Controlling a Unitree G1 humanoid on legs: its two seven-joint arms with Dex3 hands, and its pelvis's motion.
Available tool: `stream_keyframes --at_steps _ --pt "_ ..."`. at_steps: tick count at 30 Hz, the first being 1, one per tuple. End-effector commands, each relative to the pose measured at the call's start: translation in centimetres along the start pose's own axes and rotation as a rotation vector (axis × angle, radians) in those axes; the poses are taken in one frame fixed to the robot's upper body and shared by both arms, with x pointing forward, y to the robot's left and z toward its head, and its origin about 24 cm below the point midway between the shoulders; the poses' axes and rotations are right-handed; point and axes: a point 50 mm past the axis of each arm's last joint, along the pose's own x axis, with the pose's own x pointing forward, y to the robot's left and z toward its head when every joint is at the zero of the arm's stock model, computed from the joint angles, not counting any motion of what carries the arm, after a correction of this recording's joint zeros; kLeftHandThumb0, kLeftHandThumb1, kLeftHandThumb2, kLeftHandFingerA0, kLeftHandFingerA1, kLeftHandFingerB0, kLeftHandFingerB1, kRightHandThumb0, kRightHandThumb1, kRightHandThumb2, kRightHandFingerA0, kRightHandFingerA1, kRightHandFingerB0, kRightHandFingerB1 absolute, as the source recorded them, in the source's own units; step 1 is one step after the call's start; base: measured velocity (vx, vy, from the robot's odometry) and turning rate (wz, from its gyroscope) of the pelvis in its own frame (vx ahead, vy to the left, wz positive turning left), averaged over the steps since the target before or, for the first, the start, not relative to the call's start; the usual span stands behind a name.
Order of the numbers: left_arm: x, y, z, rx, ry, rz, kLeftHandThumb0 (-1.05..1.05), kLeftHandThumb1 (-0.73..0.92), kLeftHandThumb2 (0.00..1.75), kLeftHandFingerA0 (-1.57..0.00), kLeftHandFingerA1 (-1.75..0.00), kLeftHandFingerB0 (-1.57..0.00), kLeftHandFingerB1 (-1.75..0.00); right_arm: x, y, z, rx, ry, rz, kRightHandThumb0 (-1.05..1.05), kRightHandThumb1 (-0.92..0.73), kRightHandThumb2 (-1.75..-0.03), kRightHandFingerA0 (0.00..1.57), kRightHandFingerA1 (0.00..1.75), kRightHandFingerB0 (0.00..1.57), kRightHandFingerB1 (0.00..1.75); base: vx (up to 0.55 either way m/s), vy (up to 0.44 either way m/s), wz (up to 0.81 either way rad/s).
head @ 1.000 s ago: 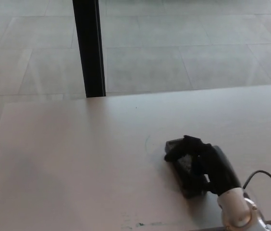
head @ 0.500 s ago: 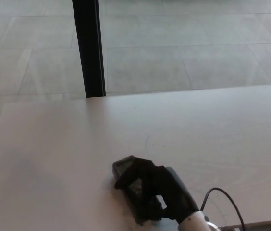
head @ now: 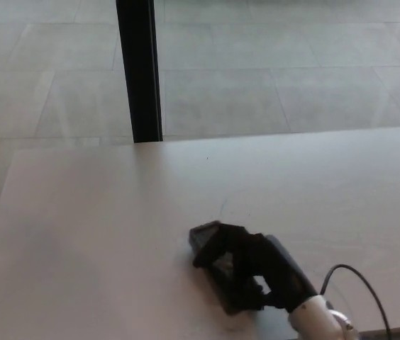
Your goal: The robot uses its right hand to hold the eraser kept in the middle of the desk and use it to wipe the desk by swiping its surface twice
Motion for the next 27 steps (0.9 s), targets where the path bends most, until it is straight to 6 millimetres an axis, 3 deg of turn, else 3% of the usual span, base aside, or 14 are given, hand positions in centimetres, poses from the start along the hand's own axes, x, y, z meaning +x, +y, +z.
stream_keyframes --at_steps 1,2,5,9,10,13,14,15,18,20,27 --pt "0.0 0.6 0.1 -0.015 0.001 0.015 -0.52 0.53 0.94 -0.77 -0.80 -0.62 -0.69 -1.9 -4.4 -4.8 -0.139 0.220 -0.101 -0.39 -0.75 -0.79 0.82 1.75 0.75 1.33 0.00 0.000 0.00" --pt "0.0 0.5 0.1 -0.020 0.004 0.017 -0.50 0.53 0.95 -0.76 -0.80 -0.61 -0.68 -1.9 -5.3 -5.1 -0.156 0.231 -0.120 -0.40 -0.75 -0.79 0.81 1.73 0.74 1.27 0.00 0.000 0.00" --pt "0.0 0.6 0.0 -0.016 0.007 0.019 -0.53 0.53 0.93 -0.80 -0.80 -0.64 -0.69 -2.4 -7.6 -5.9 -0.162 0.264 -0.208 -0.38 -0.71 -0.81 0.86 1.75 0.76 1.40 0.00 0.000 0.00" --pt "0.0 0.6 -0.1 -0.019 0.003 0.023 -0.51 0.53 0.95 -0.77 -0.80 -0.63 -0.69 -3.1 -9.4 -6.9 -0.151 0.310 -0.268 -0.39 -0.70 -0.83 0.91 1.75 0.80 1.43 0.00 0.000 0.00" --pt "0.0 0.6 -0.1 -0.004 0.002 0.026 -0.51 0.53 0.95 -0.78 -0.79 -0.64 -0.69 -3.9 -10.0 -7.5 -0.163 0.333 -0.289 -0.36 -0.74 -0.79 0.88 1.75 0.79 1.27 0.00 0.000 0.00" --pt "-0.1 0.7 -0.1 -0.010 -0.002 0.019 -0.51 0.53 0.95 -0.77 -0.80 -0.63 -0.69 -4.8 -10.4 -8.3 -0.162 0.360 -0.312 -0.38 -0.75 -0.77 0.89 1.75 0.79 1.29 0.00 0.000 0.00" --pt "0.0 0.7 -0.1 -0.020 0.010 0.031 -0.51 0.67 0.59 -0.78 -0.70 -0.70 -0.58 -5.2 -10.5 -8.7 -0.182 0.369 -0.332 -0.40 -0.78 -0.74 0.89 1.75 0.78 1.32 0.00 0.000 0.00" --pt "0.0 0.6 -0.2 -0.022 0.005 0.023 -0.50 0.52 0.95 -0.76 -0.80 -0.63 -0.69 -5.5 -10.5 -9.0 -0.166 0.397 -0.340 -0.41 -0.80 -0.72 0.86 1.75 0.76 1.32 0.00 0.000 0.00" --pt "-0.1 0.6 -0.3 -0.034 0.008 0.028 -0.51 0.54 0.95 -0.77 -0.80 -0.64 -0.69 -6.6 -10.7 -9.9 -0.116 0.439 -0.401 -0.40 -0.80 -0.71 0.87 1.75 0.79 1.43 0.00 0.000 0.00" --pt "-0.1 0.7 -0.3 -0.043 0.009 0.025 -0.50 0.54 0.95 -0.76 -0.80 -0.63 -0.69 -7.0 -10.8 -10.2 -0.094 0.453 -0.429 -0.38 -0.79 -0.72 0.88 1.74 0.81 1.37 0.00 0.000 0.00" --pt "-0.1 0.9 -0.3 -0.028 0.012 0.025 -0.53 0.54 0.95 -0.78 -0.80 -0.64 -0.69 -8.2 -11.2 -11.1 -0.054 0.494 -0.450 -0.40 -0.77 -0.75 0.93 1.75 0.77 1.48 0.00 0.000 0.00"
